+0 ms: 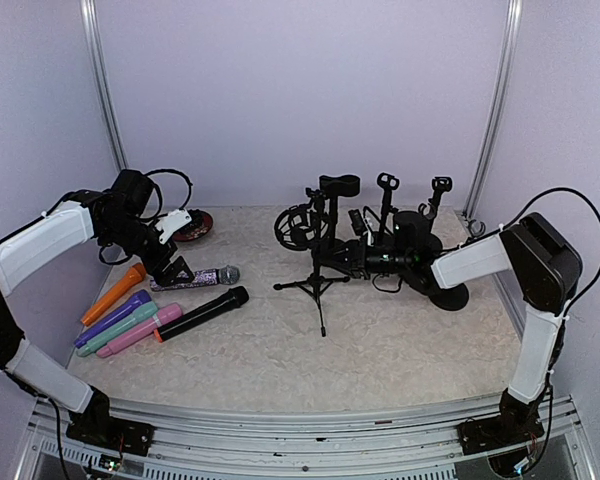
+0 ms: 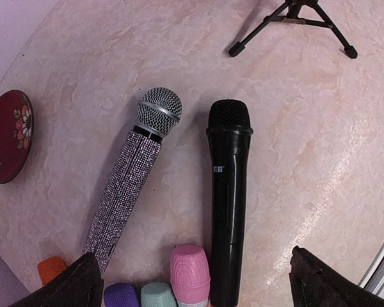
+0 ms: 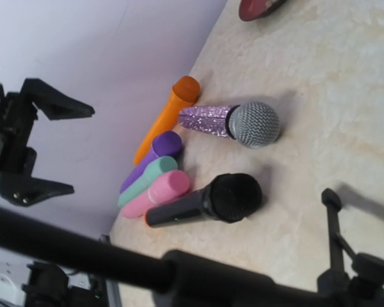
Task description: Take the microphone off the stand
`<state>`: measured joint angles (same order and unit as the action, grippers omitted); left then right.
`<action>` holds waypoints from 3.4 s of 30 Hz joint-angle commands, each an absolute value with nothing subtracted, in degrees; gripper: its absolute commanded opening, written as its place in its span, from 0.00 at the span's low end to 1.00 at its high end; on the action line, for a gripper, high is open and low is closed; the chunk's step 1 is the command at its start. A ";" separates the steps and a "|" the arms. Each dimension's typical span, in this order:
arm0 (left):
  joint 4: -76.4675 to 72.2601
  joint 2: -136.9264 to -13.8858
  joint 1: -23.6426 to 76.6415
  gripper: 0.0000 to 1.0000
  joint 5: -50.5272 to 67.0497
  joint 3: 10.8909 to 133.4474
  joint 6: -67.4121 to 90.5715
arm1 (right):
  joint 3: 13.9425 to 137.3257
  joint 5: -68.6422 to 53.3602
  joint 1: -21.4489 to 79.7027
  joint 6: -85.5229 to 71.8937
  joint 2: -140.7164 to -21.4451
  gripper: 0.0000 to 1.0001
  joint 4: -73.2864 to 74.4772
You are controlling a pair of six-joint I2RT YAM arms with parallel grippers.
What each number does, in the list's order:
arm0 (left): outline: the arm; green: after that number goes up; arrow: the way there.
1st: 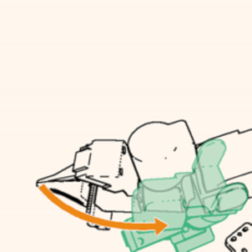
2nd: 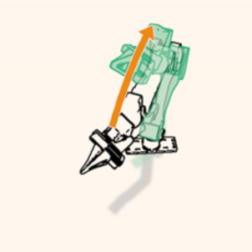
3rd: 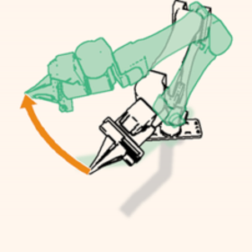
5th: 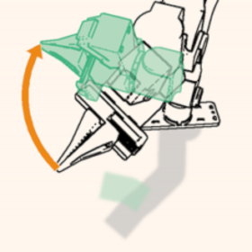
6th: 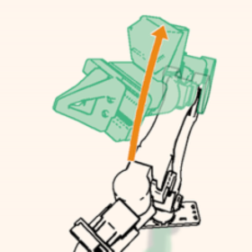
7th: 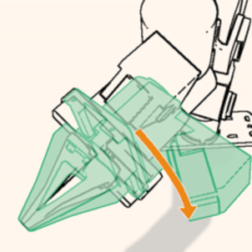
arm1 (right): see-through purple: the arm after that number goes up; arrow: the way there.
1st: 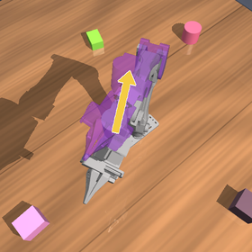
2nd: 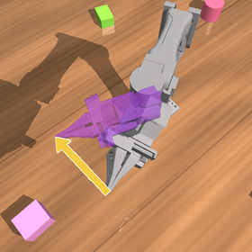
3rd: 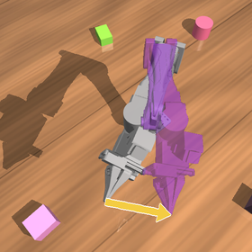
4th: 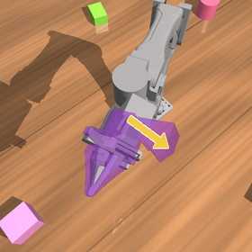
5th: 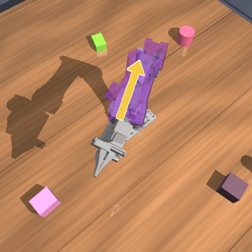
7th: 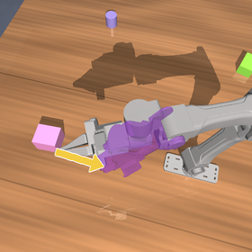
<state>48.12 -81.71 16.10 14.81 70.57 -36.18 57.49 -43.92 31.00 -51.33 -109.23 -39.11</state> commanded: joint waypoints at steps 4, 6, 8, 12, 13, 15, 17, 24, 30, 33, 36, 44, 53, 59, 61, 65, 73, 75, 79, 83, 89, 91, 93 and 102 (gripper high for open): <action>47.64 -80.26 15.74 0.99 15.27 70.81 -36.14 | 56.93 -40.76 31.61 -48.94 -108.28 0.00 -38.11; 47.63 -80.30 15.78 0.99 15.27 70.88 -36.13 | 56.95 -39.70 31.93 -47.20 -107.62 0.00 -35.80; 47.58 -80.35 15.73 0.99 15.33 70.97 -36.12 | 56.91 -38.01 32.43 -44.94 -106.80 0.00 -33.17; 47.72 -80.41 15.73 0.99 15.50 71.14 -36.04 | 57.27 -32.13 33.96 -37.40 -104.81 0.00 -25.85; 47.85 -80.42 15.73 0.99 15.57 71.21 -36.01 | 57.44 -29.99 34.57 -34.78 -104.36 0.00 -23.47; 48.11 -80.40 15.78 0.99 15.64 71.21 -36.11 | 58.26 -25.25 35.78 -28.50 -103.72 0.00 -18.79; 48.16 -80.33 15.73 0.99 15.58 71.23 -36.08 | 58.39 -20.27 36.83 -23.62 -103.18 0.00 -15.86; 48.55 -80.48 15.74 0.99 15.84 71.42 -35.97 | 58.51 -10.40 38.91 -13.63 -102.30 0.00 -11.09; 48.91 -80.57 15.76 0.99 15.73 71.66 -36.12 | 59.17 -0.31 43.46 -4.62 -102.46 0.00 -8.83; 48.92 -80.72 15.73 0.99 15.71 71.78 -36.08 | 59.32 5.67 45.86 -1.05 -102.66 0.00 -9.02; 48.95 -80.85 15.74 0.99 15.82 72.05 -35.87 | 59.67 12.59 48.25 1.73 -102.94 0.00 -9.76; 49.35 -80.90 15.73 0.99 15.39 72.13 -36.01 | 59.56 18.89 49.69 3.41 -101.24 0.35 -12.94; 48.18 -80.40 15.64 0.99 14.94 72.33 -35.50 | 55.73 -0.37 43.26 -18.75 -92.52 0.78 -16.60; 47.44 -79.65 15.47 0.99 14.24 72.17 -35.59 | 52.15 -21.91 35.20 -42.65 -93.44 0.65 -24.79; 47.37 -79.60 15.47 0.99 14.28 72.16 -35.55 | 52.53 -27.62 33.97 -47.85 -95.70 0.62 -27.10; 47.25 -79.65 15.49 0.99 14.66 72.23 -35.10 | 52.68 -33.89 33.40 -54.56 -99.73 0.60 -33.85; 47.42 -79.77 15.47 0.99 14.13 72.46 -35.00 | 54.51 -37.11 33.55 -60.71 -105.75 0.53 -40.82; 47.50 -79.79 15.47 0.99 13.90 72.43 -35.14 | 55.23 -37.05 33.86 -61.16 -106.63 0.49 -41.21; 47.57 -80.02 15.47 0.99 13.88 72.46 -35.24 | 56.99 -36.65 34.74 -60.84 -107.90 0.45 -40.15; 47.57 -80.15 15.49 0.99 13.79 72.47 -35.36 | 57.13 -36.45 34.98 -61.64 -108.47 0.37 -41.19; 47.80 -80.50 15.47 0.99 13.57 72.76 -35.66 | 56.60 -36.14 35.07 -61.67 -108.54 0.23 -40.90; 47.73 -80.52 15.47 0.99 13.63 72.69 -35.64 | 56.26 -35.76 35.15 -61.38 -108.38 0.20 -40.55; 47.70 -80.57 15.49 0.99 13.73 72.52 -35.62 | 55.89 -35.24 35.16 -60.97 -108.08 0.14 -40.26; 47.61 -80.21 15.47 0.99 13.93 71.90 -35.92 | 60.70 -22.76 37.42 -42.07 -104.25 0.00 -19.45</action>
<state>48.45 -81.03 15.81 13.63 70.78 -35.40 57.14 -32.69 35.29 -55.29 -106.52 -34.41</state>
